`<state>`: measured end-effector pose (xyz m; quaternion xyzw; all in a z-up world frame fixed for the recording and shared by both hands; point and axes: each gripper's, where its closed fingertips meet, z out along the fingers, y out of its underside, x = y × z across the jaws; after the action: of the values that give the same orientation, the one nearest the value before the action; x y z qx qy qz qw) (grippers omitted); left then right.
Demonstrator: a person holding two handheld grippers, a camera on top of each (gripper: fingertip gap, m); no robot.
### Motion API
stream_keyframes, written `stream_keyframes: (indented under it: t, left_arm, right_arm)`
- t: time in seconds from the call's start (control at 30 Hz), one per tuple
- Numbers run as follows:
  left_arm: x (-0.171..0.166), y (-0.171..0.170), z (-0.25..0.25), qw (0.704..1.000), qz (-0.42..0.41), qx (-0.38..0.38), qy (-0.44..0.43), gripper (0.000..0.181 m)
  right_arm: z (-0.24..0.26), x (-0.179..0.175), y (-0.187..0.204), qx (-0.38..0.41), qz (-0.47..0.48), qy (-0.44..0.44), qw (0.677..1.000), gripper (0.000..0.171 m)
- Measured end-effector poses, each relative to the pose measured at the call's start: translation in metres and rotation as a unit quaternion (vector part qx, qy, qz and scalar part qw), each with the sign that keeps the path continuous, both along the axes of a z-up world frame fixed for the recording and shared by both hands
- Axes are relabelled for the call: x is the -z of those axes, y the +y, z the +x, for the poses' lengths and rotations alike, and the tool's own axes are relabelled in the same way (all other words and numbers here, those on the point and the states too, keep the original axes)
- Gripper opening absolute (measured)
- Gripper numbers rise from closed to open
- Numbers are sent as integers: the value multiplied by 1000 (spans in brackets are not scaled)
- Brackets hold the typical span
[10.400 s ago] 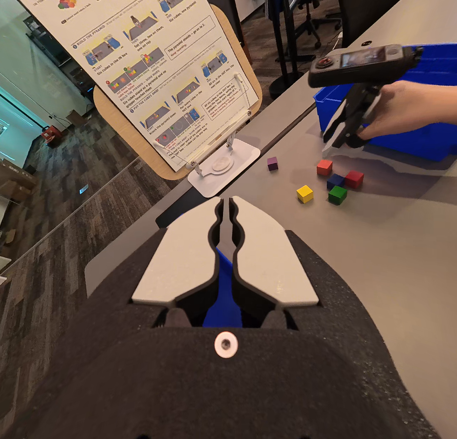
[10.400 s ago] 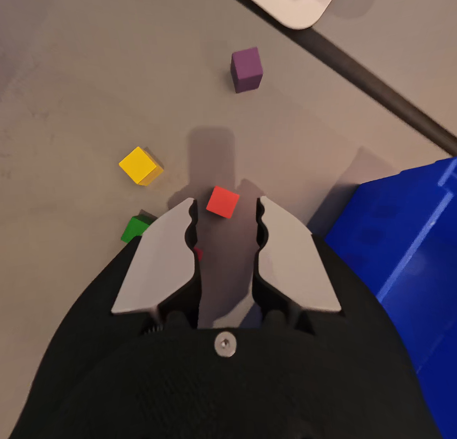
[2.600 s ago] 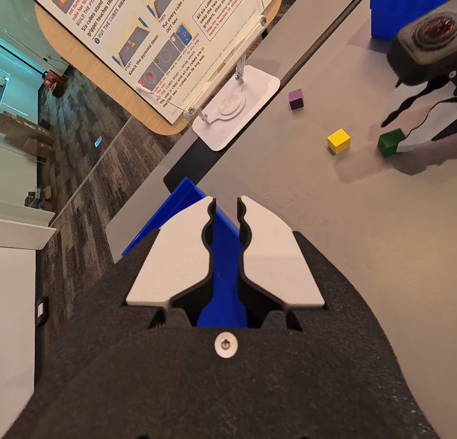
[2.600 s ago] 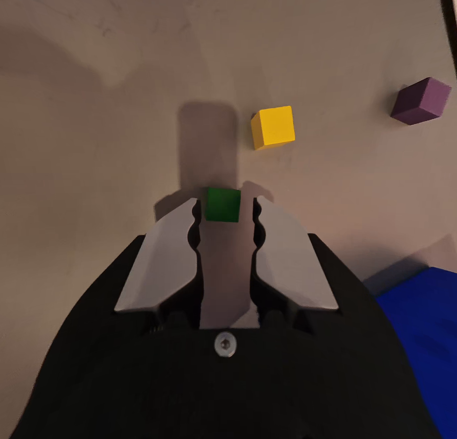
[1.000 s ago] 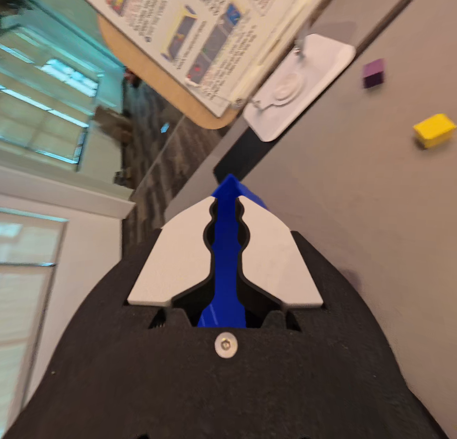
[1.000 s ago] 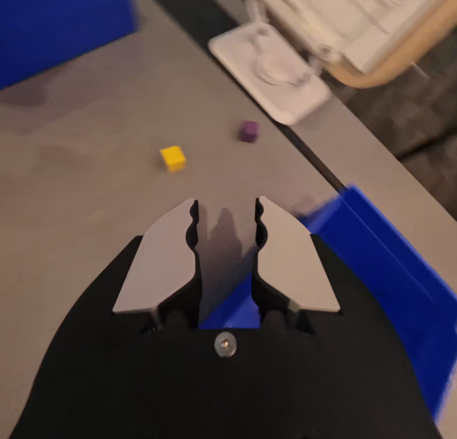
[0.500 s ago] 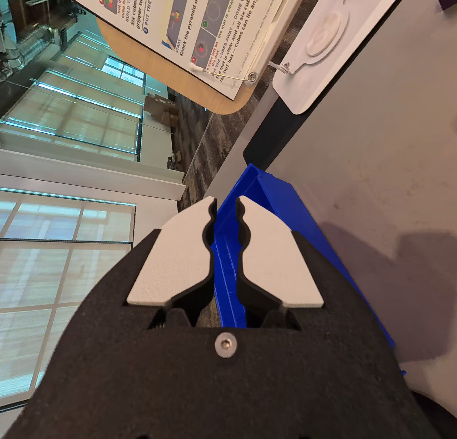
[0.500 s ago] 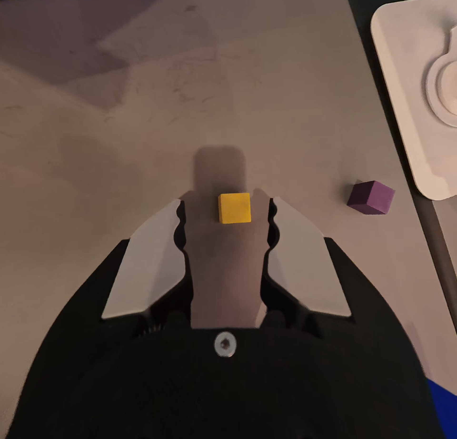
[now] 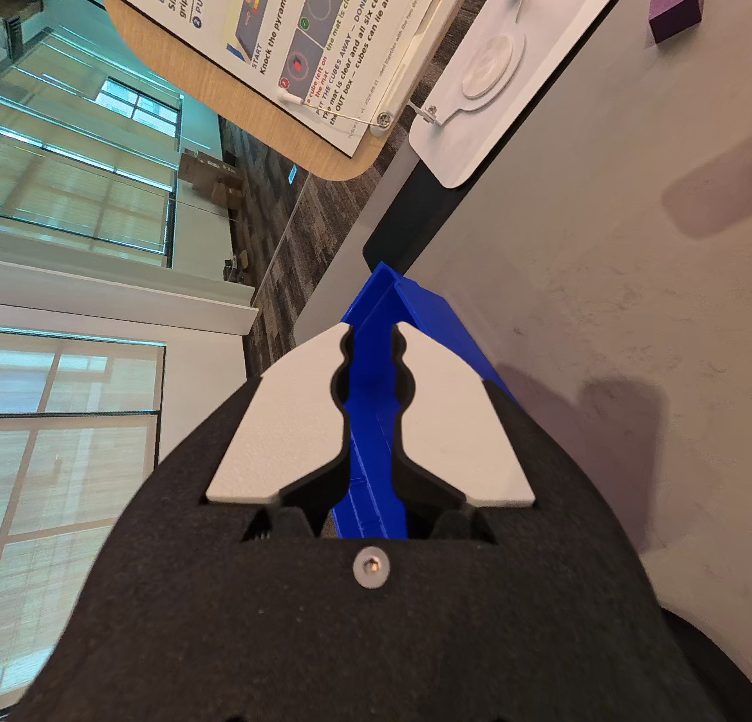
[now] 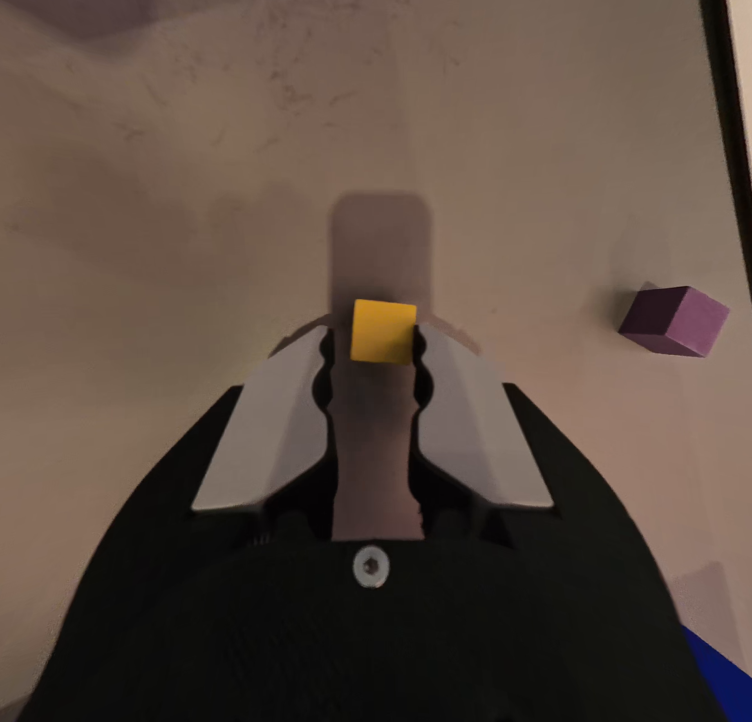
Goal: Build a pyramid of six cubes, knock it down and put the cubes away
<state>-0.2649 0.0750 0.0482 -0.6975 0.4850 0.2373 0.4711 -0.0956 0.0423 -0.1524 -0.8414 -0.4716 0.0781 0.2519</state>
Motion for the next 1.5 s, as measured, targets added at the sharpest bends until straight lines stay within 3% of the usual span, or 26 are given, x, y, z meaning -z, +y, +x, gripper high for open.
stream_keyframes:
  t: [0.03, 0.13, 0.27, 0.33, 0.4, 0.47, 0.57, 0.77, 1.0, 1.07, 1.13, 1.3, 1.37, 1.5]
  left_arm:
    - [1, 0, 0, 1000, -3, 2, 0, 17]
    - [3, -1, 0, 1000, -10, 2, 0, 17]
    - [2, -2, -2, 1000, -15, 5, -6, 17]
    - [1, -4, -3, 1000, -20, 10, -14, 18]
    - [-1, -6, -4, 999, -24, 13, -22, 17]
    - [-4, -7, -5, 999, -23, 14, -26, 17]
    - [-5, -10, -2, 999, -27, 27, -35, 17]
    - [-3, -11, -2, 998, -32, 30, -35, 17]
    - [0, -10, -3, 998, -41, 28, -34, 18]
    - [0, -9, -5, 998, -43, 27, -34, 18]
    - [0, -8, -6, 998, -43, 26, -37, 18]
    - [-3, -7, -9, 998, -41, 23, -42, 17]
    - [-2, -8, -10, 998, -43, 23, -42, 17]
    - [2, -8, -8, 998, -51, 27, -37, 18]
  right_arm:
    - [-2, -1, -1, -3, -3, 7, 1000, 30]
    - [-2, -17, -1, 16, 27, 6, 1000, 30]
    - [3, -103, -20, 50, 142, 44, 988, 30]
    - [34, -150, -40, 97, 199, 51, 974, 30]
    - [86, -174, -61, 168, 208, 53, 962, 29]
    - [149, -165, -84, 255, 153, 37, 954, 30]
    - [221, -113, -123, 333, 25, 5, 943, 30]
    - [277, -24, -158, 352, -94, -69, 929, 30]
    - [280, -6, -153, 355, -109, -45, 927, 34]
    - [282, -20, -152, 370, -92, -38, 924, 49]
    - [281, -53, -145, 391, -37, -32, 919, 53]
    - [194, -155, -79, 312, 144, 71, 936, 51]
    - [148, -159, -48, 258, 145, 77, 952, 51]
    - [92, -122, 26, 222, 117, 60, 966, 52]
